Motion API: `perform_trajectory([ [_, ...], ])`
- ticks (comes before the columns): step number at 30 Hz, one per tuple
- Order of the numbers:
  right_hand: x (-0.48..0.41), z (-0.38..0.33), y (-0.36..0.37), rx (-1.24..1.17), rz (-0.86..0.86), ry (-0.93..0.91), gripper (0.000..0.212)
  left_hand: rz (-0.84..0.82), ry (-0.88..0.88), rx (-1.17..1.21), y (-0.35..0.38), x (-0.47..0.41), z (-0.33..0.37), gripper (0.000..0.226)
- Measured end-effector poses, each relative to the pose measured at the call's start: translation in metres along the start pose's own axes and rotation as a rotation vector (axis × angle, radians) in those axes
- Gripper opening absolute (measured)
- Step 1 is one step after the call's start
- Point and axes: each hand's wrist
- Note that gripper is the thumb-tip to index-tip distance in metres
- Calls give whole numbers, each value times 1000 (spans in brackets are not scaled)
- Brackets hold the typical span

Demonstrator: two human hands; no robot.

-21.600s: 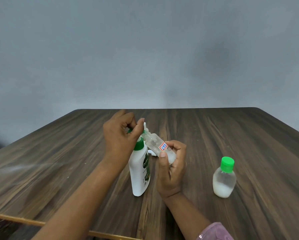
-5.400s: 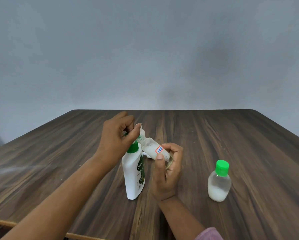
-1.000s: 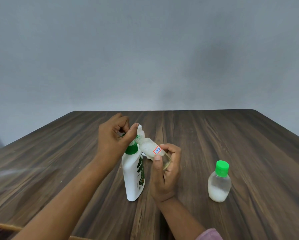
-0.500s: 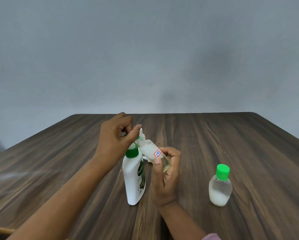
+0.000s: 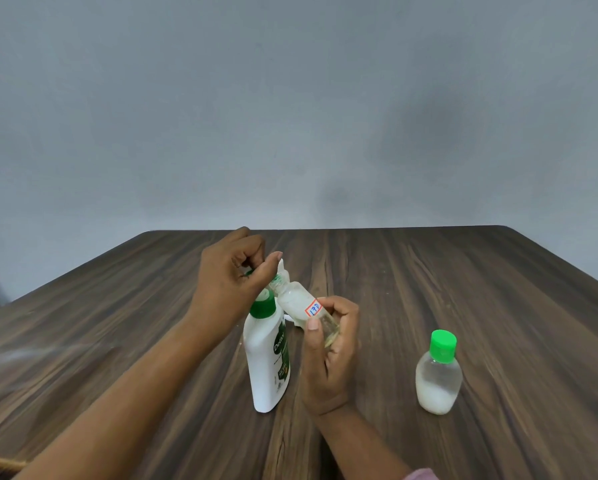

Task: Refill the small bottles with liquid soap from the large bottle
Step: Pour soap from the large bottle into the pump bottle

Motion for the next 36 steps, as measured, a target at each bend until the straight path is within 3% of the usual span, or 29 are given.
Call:
perform_trajectory([
  [8,1,7,3,-14,62,55,16,96,-19,54,9,15,-6,38],
  [18,0,0,1,-7,4,-20,14,-32,22,-10,-2,-2,0,37],
  [28,1,4,2,-25,43,28,12,37,3,67,6,10,-5,37],
  [36,1,4,2,-10,-13,-7,12,-52,37,-6,-4,-2,-2,38],
])
Point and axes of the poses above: each hand's wrist, its own x-axis away from the middle knuckle, its own y-axis out of the palm, z = x × y, and after that the axes turned 14 degrees about x, right-handed
